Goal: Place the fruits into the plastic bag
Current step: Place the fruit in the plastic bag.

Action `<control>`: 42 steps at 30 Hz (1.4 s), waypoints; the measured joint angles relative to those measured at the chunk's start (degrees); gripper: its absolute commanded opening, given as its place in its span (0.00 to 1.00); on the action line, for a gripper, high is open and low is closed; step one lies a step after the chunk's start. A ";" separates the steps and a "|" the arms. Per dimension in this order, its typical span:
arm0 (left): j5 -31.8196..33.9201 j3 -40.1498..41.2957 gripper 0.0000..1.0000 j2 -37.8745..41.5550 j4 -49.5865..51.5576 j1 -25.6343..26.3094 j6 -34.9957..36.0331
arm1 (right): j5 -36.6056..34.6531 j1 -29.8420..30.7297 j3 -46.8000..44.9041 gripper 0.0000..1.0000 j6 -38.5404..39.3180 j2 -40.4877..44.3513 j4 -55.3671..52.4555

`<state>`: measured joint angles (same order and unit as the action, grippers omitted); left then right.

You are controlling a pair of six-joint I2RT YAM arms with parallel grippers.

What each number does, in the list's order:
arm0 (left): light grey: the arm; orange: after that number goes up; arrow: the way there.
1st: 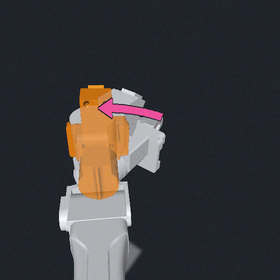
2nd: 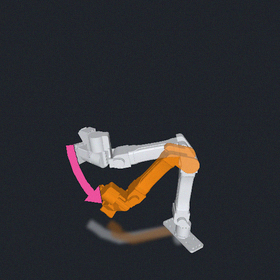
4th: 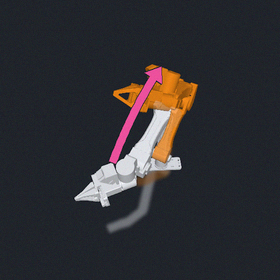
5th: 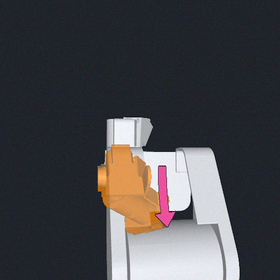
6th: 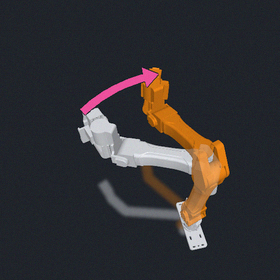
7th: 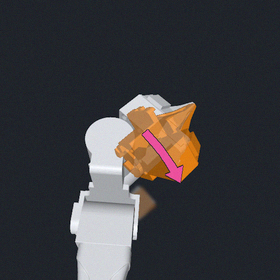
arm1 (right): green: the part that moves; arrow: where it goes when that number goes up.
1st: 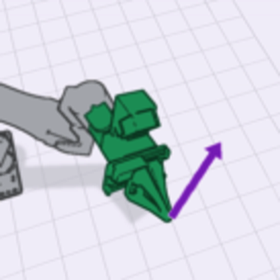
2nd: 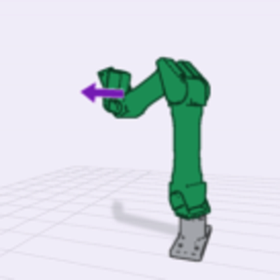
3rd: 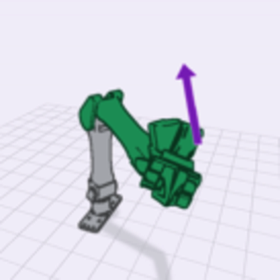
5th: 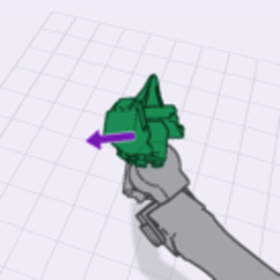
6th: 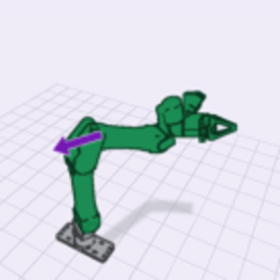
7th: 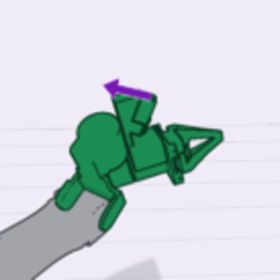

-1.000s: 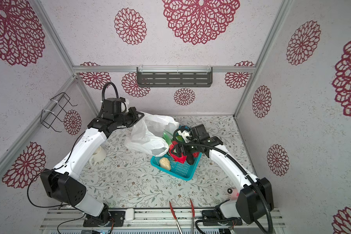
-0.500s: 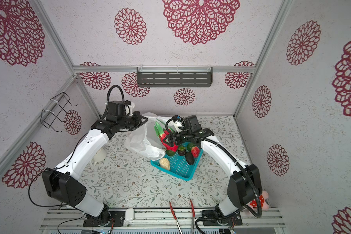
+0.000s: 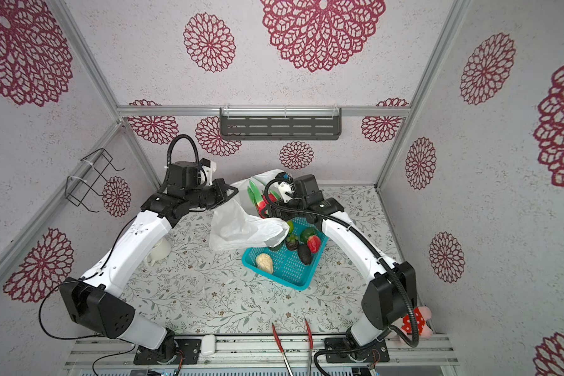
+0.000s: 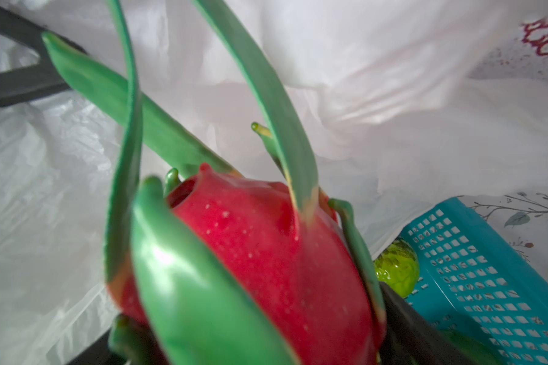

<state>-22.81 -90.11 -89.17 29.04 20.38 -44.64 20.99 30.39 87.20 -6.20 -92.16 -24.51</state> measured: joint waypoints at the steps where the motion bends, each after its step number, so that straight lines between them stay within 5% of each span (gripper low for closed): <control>1: -0.02 0.20 0.00 -0.11 -0.28 0.33 -0.20 | 0.04 0.46 0.00 0.48 -0.04 -0.57 0.28; 14: -1.40 0.28 0.00 -2.78 -6.49 4.24 -3.50 | 0.70 4.44 -1.42 0.49 -4.20 -7.30 4.74; 33: -10.95 12.24 0.00 4.46 -18.78 -0.50 -11.30 | -20.85 0.48 0.72 0.52 -10.27 -7.30 4.94; 42: -12.70 18.16 0.00 5.14 -21.70 -1.05 -12.79 | -18.23 -0.92 1.44 0.53 -8.79 -7.30 1.14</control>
<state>-35.51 -71.94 -84.03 7.33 19.33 -57.43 2.76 29.47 88.64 -14.98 -99.46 -23.38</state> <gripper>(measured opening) 0.042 0.930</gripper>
